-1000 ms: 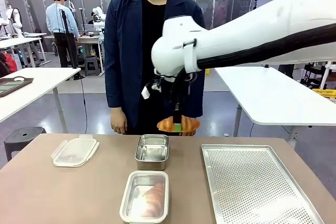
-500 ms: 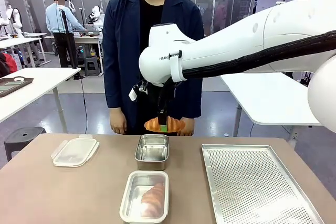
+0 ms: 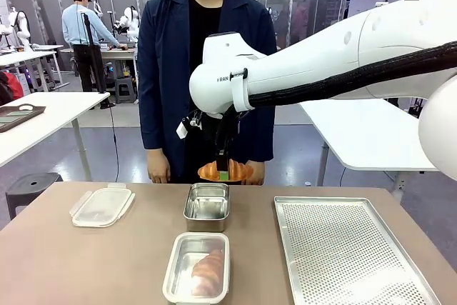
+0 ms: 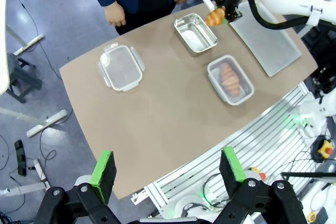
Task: Place the bread into the airtight container.
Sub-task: Pick up a Butter Roll and place it into an empty Airtight Container.
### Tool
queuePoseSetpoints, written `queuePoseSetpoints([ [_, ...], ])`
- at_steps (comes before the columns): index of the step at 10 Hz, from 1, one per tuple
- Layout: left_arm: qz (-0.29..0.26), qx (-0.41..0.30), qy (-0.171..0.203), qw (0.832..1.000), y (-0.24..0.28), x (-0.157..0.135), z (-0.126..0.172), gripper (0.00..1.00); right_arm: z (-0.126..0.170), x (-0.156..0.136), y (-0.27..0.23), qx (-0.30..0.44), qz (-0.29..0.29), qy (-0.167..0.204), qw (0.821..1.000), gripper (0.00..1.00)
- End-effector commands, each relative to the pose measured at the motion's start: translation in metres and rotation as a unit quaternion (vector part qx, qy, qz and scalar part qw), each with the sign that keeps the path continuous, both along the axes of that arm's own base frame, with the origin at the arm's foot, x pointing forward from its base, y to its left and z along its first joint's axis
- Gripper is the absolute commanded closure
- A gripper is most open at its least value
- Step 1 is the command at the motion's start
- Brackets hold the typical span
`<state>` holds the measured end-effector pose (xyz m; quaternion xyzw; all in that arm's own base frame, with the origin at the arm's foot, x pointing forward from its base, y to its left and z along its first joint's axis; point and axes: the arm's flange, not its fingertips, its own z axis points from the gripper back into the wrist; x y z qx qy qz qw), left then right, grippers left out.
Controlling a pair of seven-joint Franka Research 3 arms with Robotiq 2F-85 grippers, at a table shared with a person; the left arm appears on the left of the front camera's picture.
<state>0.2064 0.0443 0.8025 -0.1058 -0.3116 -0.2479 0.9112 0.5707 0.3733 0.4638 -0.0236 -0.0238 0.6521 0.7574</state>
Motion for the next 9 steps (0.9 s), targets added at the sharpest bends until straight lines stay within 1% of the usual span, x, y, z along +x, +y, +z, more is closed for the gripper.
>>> queuePoseSetpoints([
  [1, -0.006, 0.0, 0.003, 1.0, -0.001, -0.001, 0.002, 0.0, 0.002, -0.001, -0.001, 0.0, -0.001, 0.002, 1.0, 0.48],
  [3, -0.006, 0.0, 0.003, 1.0, -0.001, -0.001, 0.002, 0.0, 0.0, 0.0, 0.0, 0.0, 0.0, 0.0, 1.0, 0.48],
  [4, -0.006, 0.0, 0.003, 1.0, -0.001, -0.001, 0.002, 0.0, -0.005, 0.008, 0.003, -0.005, -0.008, -0.008, 1.0, 0.48],
  [5, -0.006, 0.0, 0.003, 1.0, -0.001, -0.001, 0.002, 0.0, -0.008, 0.012, 0.01, 0.002, -0.028, -0.01, 1.0, 0.48],
  [6, -0.006, 0.0, 0.003, 1.0, -0.001, -0.001, 0.002, 0.0, -0.009, 0.014, 0.018, -0.003, -0.071, -0.018, 0.997, 0.48],
  [7, -0.006, 0.0, 0.003, 1.0, -0.001, -0.001, 0.002, 0.0, -0.013, 0.014, 0.027, -0.011, -0.089, -0.028, 0.996, 0.48],
  [8, -0.006, 0.0, 0.003, 1.0, -0.001, -0.001, 0.002, 0.0, -0.015, 0.016, 0.034, -0.009, -0.125, -0.027, 0.992, 0.48],
  [9, -0.006, 0.0, 0.003, 1.0, -0.001, -0.001, 0.002, 0.0, -0.015, 0.019, 0.04, -0.008, -0.169, -0.033, 0.985, 0.48],
])
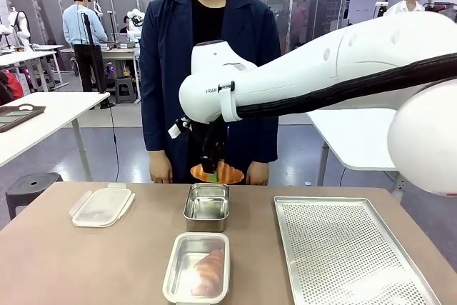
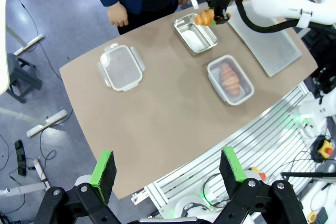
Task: Place the bread into the airtight container.
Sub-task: Pick up a Butter Roll and place it into an empty Airtight Container.
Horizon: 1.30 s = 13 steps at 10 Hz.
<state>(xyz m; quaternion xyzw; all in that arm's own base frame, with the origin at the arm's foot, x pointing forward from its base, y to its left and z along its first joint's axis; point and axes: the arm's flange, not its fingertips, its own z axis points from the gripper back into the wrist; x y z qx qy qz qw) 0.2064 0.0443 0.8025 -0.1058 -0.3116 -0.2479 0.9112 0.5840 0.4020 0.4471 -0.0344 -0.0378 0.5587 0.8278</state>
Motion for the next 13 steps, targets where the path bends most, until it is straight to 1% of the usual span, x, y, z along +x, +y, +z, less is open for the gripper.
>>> queuePoseSetpoints([
  [1, -0.006, 0.0, 0.003, 1.0, -0.001, -0.001, 0.002, 0.0, 0.001, 0.007, 0.017, 0.0, -0.088, -0.011, 0.996, 0.48],
  [2, -0.006, 0.0, 0.003, 1.0, -0.001, -0.001, 0.002, 0.0, -0.003, 0.008, 0.023, 0.0, -0.123, -0.031, 0.992, 0.48],
  [3, -0.006, 0.0, 0.003, 1.0, -0.001, -0.001, 0.002, 0.0, -0.007, 0.008, 0.024, -0.002, -0.151, -0.026, 0.988, 0.48],
  [4, -0.006, 0.0, 0.003, 1.0, -0.001, -0.001, 0.002, 0.0, -0.009, 0.01, 0.023, 0.019, -0.198, -0.022, 0.98, 0.48],
  [6, -0.006, 0.0, 0.003, 1.0, -0.001, -0.001, 0.002, 0.0, -0.016, 0.011, 0.016, 0.068, -0.281, -0.01, 0.957, 0.48],
  [7, -0.006, 0.0, 0.003, 1.0, -0.001, -0.001, 0.002, 0.0, -0.019, 0.009, 0.016, 0.081, -0.321, -0.012, 0.944, 0.48],
  [8, -0.006, 0.0, 0.003, 1.0, -0.001, -0.001, 0.002, 0.0, -0.017, 0.009, 0.013, 0.097, -0.361, -0.025, 0.927, 0.48],
  [9, -0.006, 0.0, 0.003, 1.0, -0.001, -0.001, 0.002, 0.0, -0.019, 0.009, 0.011, 0.126, -0.389, -0.019, 0.912, 0.48],
  [10, -0.006, 0.0, 0.003, 1.0, -0.001, -0.001, 0.002, 0.0, -0.025, 0.011, 0.008, 0.121, -0.432, -0.026, 0.893, 0.48],
  [11, -0.006, 0.0, 0.003, 1.0, -0.001, -0.001, 0.002, 0.0, -0.035, 0.013, 0.008, 0.117, -0.469, -0.025, 0.875, 0.48],
  [12, -0.006, 0.0, 0.003, 1.0, -0.001, -0.001, 0.002, 0.0, -0.046, 0.018, 0.006, 0.121, -0.503, -0.02, 0.855, 0.48],
  [13, -0.006, 0.0, 0.003, 1.0, -0.001, -0.001, 0.002, 0.0, -0.054, 0.022, 0.008, 0.126, -0.527, -0.007, 0.84, 0.48],
])
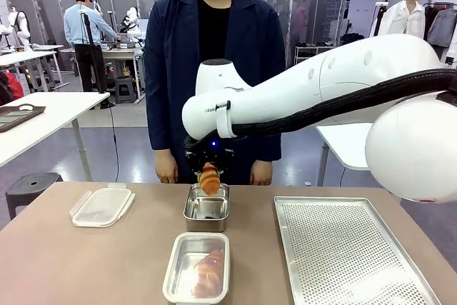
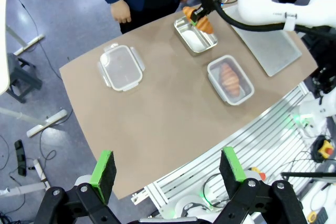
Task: Place the bread into the airtight container.
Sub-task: Pick up a Butter Roll and place it into an empty Airtight Container.
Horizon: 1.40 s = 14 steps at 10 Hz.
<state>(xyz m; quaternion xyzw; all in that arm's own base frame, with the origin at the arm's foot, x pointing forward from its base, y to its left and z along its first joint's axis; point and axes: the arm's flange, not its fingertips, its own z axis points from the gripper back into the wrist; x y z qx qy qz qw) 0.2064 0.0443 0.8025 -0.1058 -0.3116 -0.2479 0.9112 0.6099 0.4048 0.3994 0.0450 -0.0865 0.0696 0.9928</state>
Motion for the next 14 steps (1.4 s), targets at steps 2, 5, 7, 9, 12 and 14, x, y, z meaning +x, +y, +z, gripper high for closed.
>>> queuePoseSetpoints([
  [2, -0.006, 0.0, 0.003, 1.0, -0.001, -0.001, 0.002, 0.0, -0.024, -0.003, 0.016, 0.019, -0.062, 0.025, 0.998, 0.48],
  [5, -0.006, 0.0, 0.003, 1.0, -0.001, -0.001, 0.002, 0.0, -0.042, 0.002, 0.021, 0.002, -0.09, 0.048, 0.995, 0.48],
  [7, -0.006, 0.0, 0.003, 1.0, -0.001, -0.001, 0.002, 0.0, -0.04, 0.001, 0.029, -0.006, -0.096, 0.035, 0.995, 0.18],
  [9, -0.006, 0.0, 0.003, 1.0, -0.001, -0.001, 0.002, 0.0, -0.038, 0.0, 0.032, -0.005, -0.09, 0.04, 0.995, 0.0],
  [12, -0.006, 0.0, 0.003, 1.0, -0.001, -0.001, 0.002, 0.0, -0.039, 0.004, 0.03, -0.012, -0.098, 0.048, 0.994, 0.0],
  [14, -0.006, 0.0, 0.003, 1.0, -0.001, -0.001, 0.002, 0.0, -0.038, 0.007, 0.027, -0.002, -0.083, 0.048, 0.995, 0.0],
])
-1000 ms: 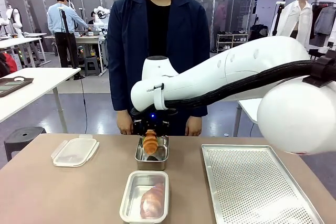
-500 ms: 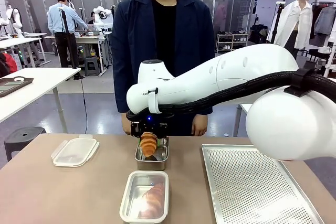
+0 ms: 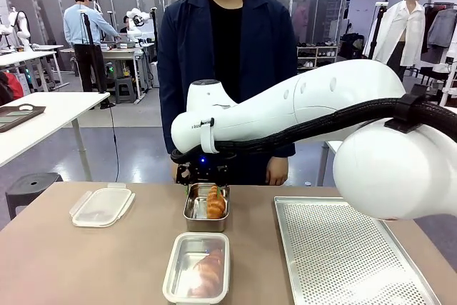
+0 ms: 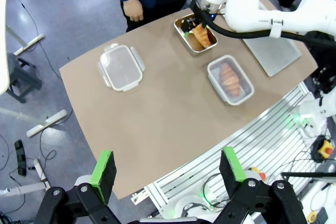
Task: Place the bread into the airtight container.
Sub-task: Pick up a Butter Roll and place it into an empty Airtight Container.
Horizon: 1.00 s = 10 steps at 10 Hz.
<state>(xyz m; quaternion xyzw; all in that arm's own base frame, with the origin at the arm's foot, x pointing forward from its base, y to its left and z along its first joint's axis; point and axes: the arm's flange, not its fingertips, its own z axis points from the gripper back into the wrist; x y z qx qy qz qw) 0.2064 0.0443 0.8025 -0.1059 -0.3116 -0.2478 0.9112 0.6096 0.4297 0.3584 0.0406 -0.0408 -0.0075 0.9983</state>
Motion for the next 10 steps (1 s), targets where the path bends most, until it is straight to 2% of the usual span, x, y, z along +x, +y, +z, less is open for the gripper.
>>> queuePoseSetpoints([
  [1, -0.006, 0.0, 0.003, 1.0, -0.0009, -0.0009, 0.0025, 0.0, -0.0002, -0.0007, 0.0009, 0.0, 0.001, 0.0, 1.0, 0.0],
  [10, -0.006, 0.0, 0.003, 1.0, -0.0009, -0.0009, 0.0025, 0.0, -0.0002, -0.0007, 0.0009, 0.0, 0.001, 0.0, 1.0, 0.0],
])
